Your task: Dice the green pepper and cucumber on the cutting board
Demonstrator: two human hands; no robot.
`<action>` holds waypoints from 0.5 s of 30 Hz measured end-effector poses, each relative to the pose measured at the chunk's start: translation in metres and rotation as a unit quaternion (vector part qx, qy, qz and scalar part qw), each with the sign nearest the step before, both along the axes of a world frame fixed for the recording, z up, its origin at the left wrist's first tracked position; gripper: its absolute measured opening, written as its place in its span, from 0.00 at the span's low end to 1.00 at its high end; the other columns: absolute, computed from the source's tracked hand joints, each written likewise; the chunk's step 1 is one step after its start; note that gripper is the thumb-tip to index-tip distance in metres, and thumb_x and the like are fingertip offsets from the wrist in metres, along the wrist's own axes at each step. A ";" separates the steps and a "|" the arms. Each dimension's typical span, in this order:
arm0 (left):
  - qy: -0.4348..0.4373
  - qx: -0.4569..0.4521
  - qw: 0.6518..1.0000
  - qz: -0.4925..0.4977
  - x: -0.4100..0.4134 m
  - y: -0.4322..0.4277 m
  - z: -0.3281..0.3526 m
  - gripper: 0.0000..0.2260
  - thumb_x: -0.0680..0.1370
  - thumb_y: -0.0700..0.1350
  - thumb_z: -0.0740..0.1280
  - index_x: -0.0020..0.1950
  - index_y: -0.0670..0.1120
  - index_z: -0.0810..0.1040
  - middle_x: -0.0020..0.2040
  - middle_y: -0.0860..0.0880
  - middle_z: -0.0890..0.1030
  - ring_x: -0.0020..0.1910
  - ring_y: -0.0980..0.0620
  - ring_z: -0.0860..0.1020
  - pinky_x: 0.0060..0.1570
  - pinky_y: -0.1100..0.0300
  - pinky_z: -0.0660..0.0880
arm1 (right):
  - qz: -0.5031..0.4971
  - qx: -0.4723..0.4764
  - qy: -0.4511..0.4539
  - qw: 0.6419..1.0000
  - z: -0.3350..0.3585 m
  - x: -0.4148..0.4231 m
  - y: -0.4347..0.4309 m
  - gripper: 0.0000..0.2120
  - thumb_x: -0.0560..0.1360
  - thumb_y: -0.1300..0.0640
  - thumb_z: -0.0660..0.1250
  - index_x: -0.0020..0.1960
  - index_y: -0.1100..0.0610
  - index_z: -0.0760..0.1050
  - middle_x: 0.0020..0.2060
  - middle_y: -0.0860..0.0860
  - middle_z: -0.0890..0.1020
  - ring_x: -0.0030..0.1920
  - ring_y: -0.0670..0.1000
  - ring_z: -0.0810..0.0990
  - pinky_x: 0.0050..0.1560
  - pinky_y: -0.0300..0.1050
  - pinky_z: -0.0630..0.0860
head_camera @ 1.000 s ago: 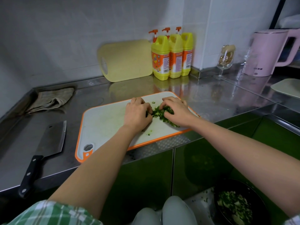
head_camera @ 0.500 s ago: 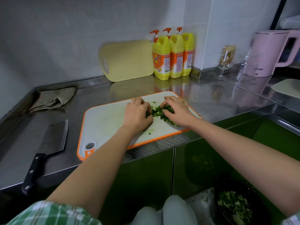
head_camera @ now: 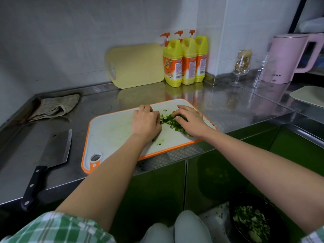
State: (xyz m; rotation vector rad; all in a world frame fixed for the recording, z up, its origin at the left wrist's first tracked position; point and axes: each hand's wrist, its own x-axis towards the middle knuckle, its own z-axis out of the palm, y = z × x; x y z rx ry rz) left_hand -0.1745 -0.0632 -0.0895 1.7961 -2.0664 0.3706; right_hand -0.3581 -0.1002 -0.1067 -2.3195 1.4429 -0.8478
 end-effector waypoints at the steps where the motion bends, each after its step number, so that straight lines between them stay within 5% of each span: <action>1: 0.013 -0.003 1.000 -0.010 0.002 0.000 -0.001 0.07 0.73 0.46 0.66 0.49 0.47 0.80 0.51 0.45 0.75 0.56 0.43 0.70 0.51 0.53 0.65 | 0.001 0.000 -0.011 1.000 -0.001 -0.001 -0.002 0.11 0.81 0.53 0.58 0.59 0.47 0.77 0.74 0.50 0.67 0.75 0.50 0.60 0.70 0.53 0.54; 7: 0.043 0.003 0.988 -0.147 -0.019 0.001 -0.002 0.07 0.70 0.50 0.71 0.46 0.50 0.83 0.48 0.47 0.76 0.51 0.44 0.72 0.49 0.52 0.67 | -0.002 -0.002 -0.052 0.999 -0.004 -0.006 -0.010 0.13 0.81 0.56 0.57 0.59 0.49 0.78 0.72 0.52 0.69 0.74 0.50 0.62 0.71 0.57 0.59; 15: 0.011 -0.012 0.997 -0.077 -0.008 -0.002 -0.006 0.06 0.74 0.49 0.69 0.45 0.48 0.82 0.46 0.47 0.80 0.53 0.44 0.72 0.47 0.53 0.65 | 0.021 -0.002 -0.067 0.998 -0.006 -0.009 -0.011 0.12 0.81 0.54 0.59 0.60 0.50 0.78 0.71 0.54 0.71 0.75 0.51 0.62 0.71 0.59 0.60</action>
